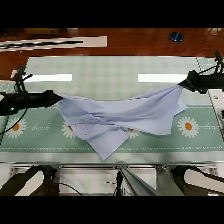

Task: Fold the shirts.

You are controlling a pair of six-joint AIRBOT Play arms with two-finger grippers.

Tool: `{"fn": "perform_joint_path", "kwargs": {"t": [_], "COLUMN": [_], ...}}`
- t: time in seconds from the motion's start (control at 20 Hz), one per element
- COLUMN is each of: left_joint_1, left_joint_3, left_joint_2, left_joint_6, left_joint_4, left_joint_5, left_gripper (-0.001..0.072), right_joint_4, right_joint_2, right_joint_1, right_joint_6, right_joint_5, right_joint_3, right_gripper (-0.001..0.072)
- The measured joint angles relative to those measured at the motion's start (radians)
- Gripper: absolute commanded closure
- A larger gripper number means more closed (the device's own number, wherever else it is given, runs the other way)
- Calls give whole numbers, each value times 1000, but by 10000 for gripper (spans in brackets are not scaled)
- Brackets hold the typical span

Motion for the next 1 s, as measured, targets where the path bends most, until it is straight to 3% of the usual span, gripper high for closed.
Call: {"fn": "perform_joint_path", "kwargs": {"t": [0.05,0.15,0.25,0.4,0.6,0.7,0.75,1.0], "left_joint_1": [-14,-43,-59,-69,-72,-74,-74,-74], "left_joint_3": [-2,-5,-6,-2,0,0,0,0], "left_joint_2": [-23,-62,-83,-98,-104,-105,-106,-106], "left_joint_6": [7,22,30,40,51,57,58,68], "left_joint_4": [-6,-19,-26,-30,-31,-31,-31,-31], "left_joint_5": [11,26,34,46,45,35,35,31], "left_gripper": [684,684,684,684,684,684,684,684], "right_joint_4": [2,10,13,-43,-338,-414,-426,-333], "right_joint_2": [-16,-35,-37,-14,46,75,88,126], "right_joint_1": [0,0,-7,-40,-97,-134,-154,-212], "right_joint_6": [-3,-11,-32,-61,-34,-17,-16,-42], "right_joint_5": [-19,-44,-35,75,293,391,431,544], "right_joint_3": [-1,0,23,112,183,136,93,-138], "right_gripper": [643,418,258,247,247,204,175,174]}}
